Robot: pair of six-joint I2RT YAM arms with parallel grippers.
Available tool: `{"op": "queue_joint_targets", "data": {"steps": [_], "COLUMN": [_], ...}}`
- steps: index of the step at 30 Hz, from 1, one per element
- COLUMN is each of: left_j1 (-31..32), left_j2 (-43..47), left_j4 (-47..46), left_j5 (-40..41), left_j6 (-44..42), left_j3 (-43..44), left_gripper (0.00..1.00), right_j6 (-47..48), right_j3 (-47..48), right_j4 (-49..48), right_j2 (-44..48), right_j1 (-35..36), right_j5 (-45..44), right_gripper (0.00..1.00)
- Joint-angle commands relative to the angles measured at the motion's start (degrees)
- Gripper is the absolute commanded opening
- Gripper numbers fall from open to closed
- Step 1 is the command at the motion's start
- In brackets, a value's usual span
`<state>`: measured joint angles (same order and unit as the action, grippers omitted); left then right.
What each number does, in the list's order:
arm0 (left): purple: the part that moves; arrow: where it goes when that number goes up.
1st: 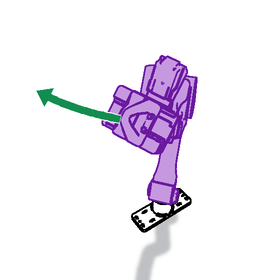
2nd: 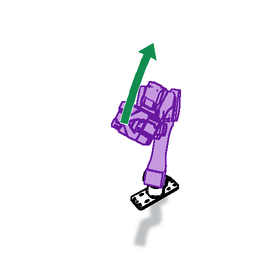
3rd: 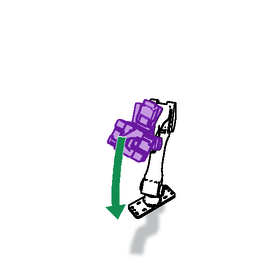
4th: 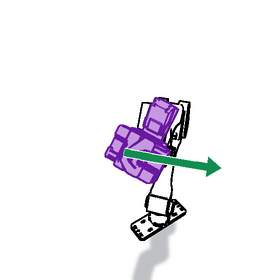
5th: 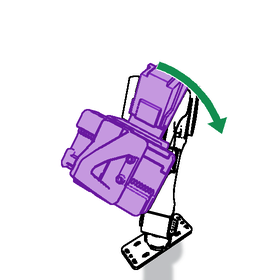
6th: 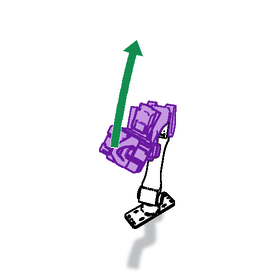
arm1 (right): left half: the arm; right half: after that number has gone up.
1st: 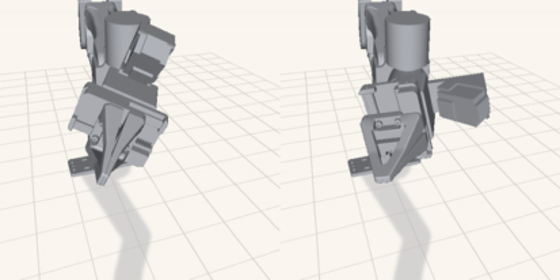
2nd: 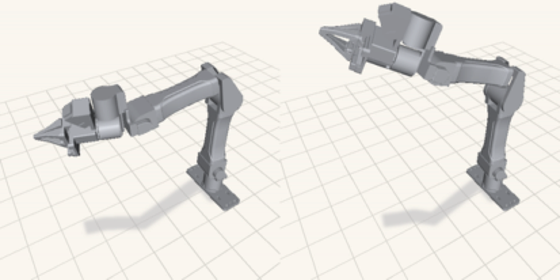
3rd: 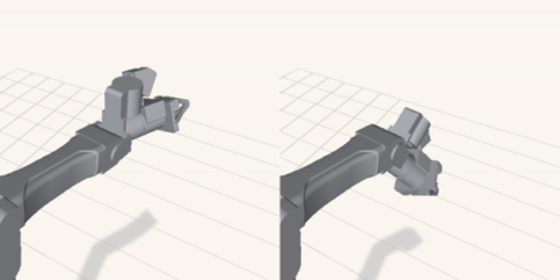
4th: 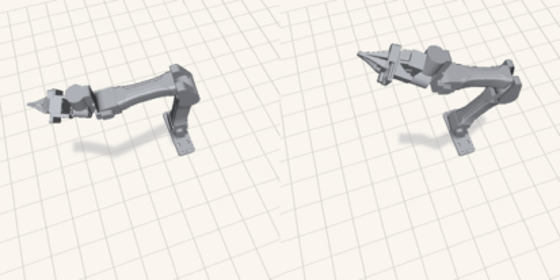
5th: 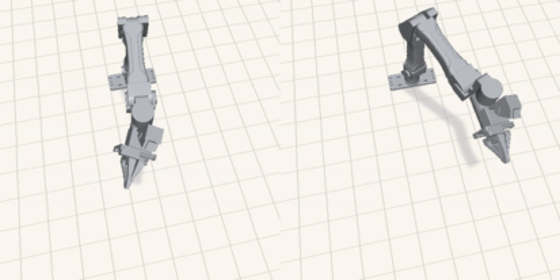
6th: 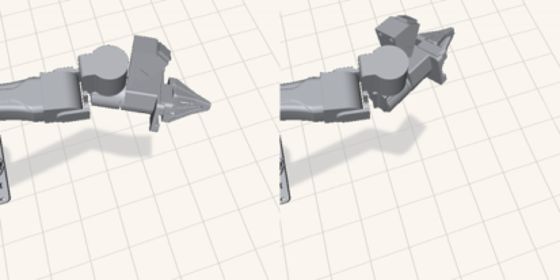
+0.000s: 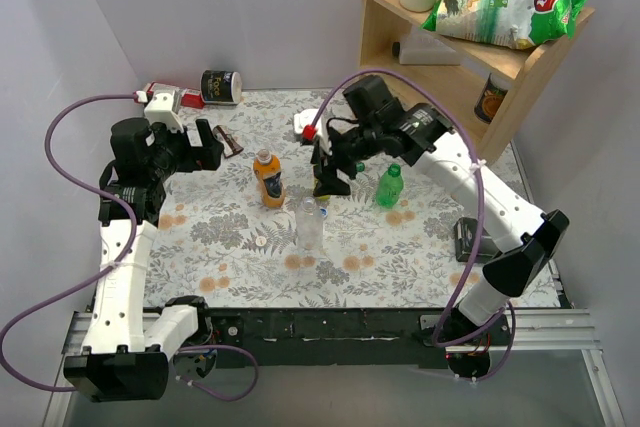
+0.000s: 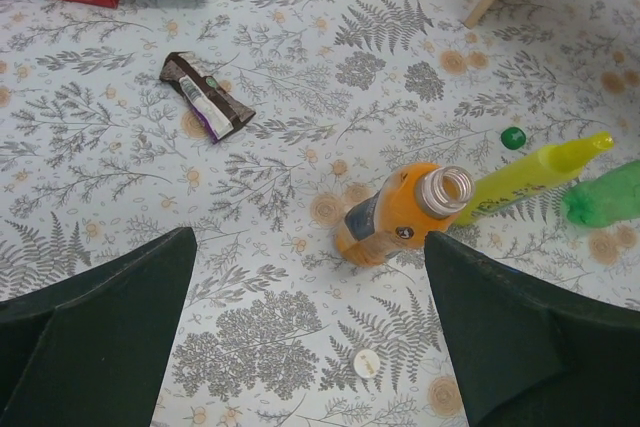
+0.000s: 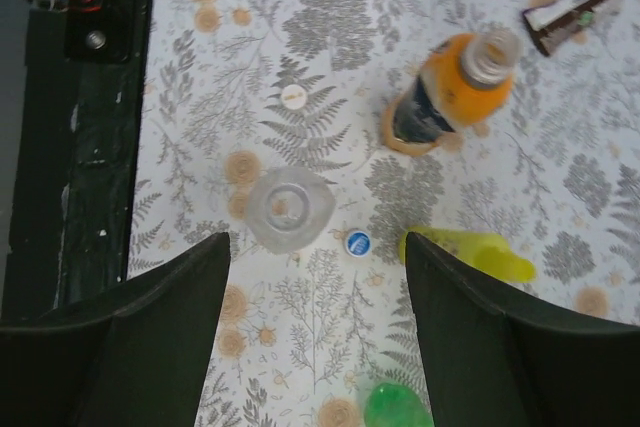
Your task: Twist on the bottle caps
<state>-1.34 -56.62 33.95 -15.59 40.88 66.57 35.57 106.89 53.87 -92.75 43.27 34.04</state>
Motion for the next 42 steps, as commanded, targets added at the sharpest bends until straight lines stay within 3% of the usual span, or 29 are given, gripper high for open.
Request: {"op": "queue_joint_targets", "data": {"steps": [1, 15, 30, 35, 38, 42], "left_j1": [-1.6, -1.7, -1.6, -1.6, -1.6, 0.5], "left_j2": [1.6, 2.0, 2.4, 2.2, 2.1, 4.5], "left_j4": [-0.6, -1.5, -2.4, -2.9, -2.7, -0.4], "left_j5": [-0.8, -2.2, -3.8, -5.2, -11.0, -29.3], "left_j6": [1.1, 1.9, 2.8, 2.7, -0.7, -8.4], "left_j3": [-0.6, -0.7, -2.8, -3.3, -3.5, -3.8], "left_gripper": [0.98, 0.98, 0.98, 0.98, 0.98, 0.98], "right_j6": [3.8, 3.5, 4.2, 4.4, 4.3, 2.9], "right_j3": [0.2, -6.8, -9.2, -10.4, -10.1, -7.9], "right_j4": [-2.2, -3.9, -5.0, -5.0, -4.7, -2.8], "right_j2": [-1.4, -4.9, -6.4, -6.3, -5.5, -1.7], "right_j1": [4.4, 6.7, 7.7, 8.3, 8.6, 8.5], "right_j5": [0.3, -4.3, -6.7, -6.4, -4.9, -3.4], "right_gripper": [0.76, 0.77, 0.61, 0.48, 0.30, 0.14]}}
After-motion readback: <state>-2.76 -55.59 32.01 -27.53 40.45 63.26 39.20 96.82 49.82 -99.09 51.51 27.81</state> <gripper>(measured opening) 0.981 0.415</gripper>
